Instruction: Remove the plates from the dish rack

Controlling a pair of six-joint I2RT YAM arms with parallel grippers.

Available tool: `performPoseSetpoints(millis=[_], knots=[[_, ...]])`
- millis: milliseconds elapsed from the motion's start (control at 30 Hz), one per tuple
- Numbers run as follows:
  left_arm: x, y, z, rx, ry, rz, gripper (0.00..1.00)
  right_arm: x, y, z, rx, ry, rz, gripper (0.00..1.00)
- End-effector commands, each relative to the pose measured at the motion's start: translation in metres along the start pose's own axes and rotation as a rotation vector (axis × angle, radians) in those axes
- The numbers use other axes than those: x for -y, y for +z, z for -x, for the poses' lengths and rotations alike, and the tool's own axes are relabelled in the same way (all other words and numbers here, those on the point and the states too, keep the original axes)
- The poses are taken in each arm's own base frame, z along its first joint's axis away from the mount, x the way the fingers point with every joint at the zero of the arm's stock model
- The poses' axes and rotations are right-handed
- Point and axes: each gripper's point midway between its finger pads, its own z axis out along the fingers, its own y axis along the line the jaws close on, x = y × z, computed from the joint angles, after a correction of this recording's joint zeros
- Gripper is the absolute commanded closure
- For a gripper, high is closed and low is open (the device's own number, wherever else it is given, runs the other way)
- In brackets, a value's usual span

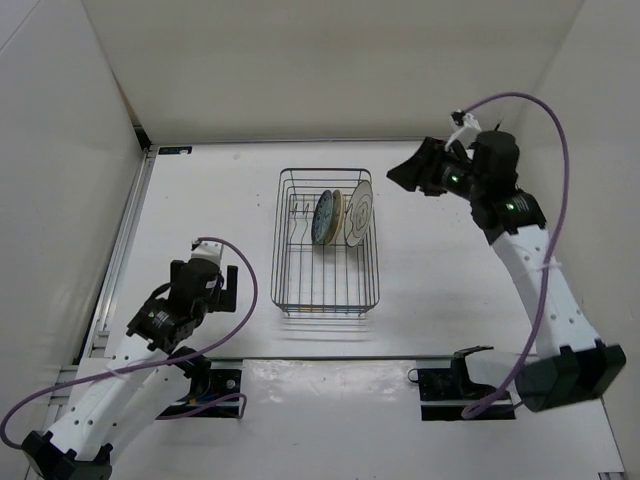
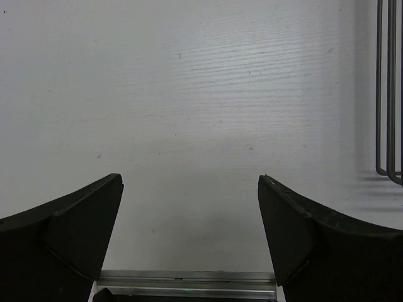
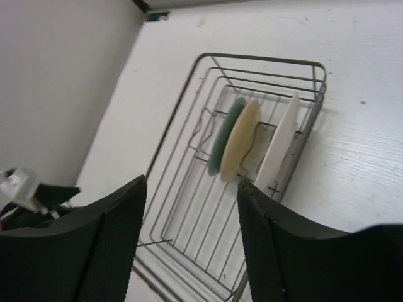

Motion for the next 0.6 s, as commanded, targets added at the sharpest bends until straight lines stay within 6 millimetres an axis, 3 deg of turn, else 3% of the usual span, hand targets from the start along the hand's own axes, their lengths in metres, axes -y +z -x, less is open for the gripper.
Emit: performPoseSetpoints(millis=[0,33,100,133,200,233,267,567], knots=[[0.002,-0.003,0.007,0.013,0.002,-0.013,0.00,0.053,0.030,-0.043,-0.195,-0.001,-0.252,0.38],[0.000,-0.003,0.005,0.003,0.003,-0.003,0.00,0.064,0.040,-0.043,-0.209,-0.002,-0.300,0.38],[0.000,-0.003,0.004,-0.002,0.007,-0.002,0.00,0.061,0.050,-0.044,-0.211,-0.032,-0.322,0.42],[-0.001,-0.003,0.003,-0.006,0.005,0.005,0.00,0.078,0.056,-0.048,-0.233,-0.046,-0.409,0.44],[-0.002,-0.003,0.005,-0.001,0.006,0.009,0.00,0.068,0.065,-0.046,-0.249,-0.096,-0.402,0.46],[-0.002,-0.003,0.005,-0.002,0.007,0.010,0.00,0.085,0.069,-0.046,-0.261,-0.118,-0.495,0.46],[-0.001,-0.002,0.005,-0.003,0.007,0.009,0.00,0.077,0.073,-0.044,-0.262,-0.149,-0.488,0.47],[-0.003,-0.002,0.003,-0.013,0.013,0.018,0.00,0.081,0.101,-0.049,-0.279,-0.208,-0.544,0.47]])
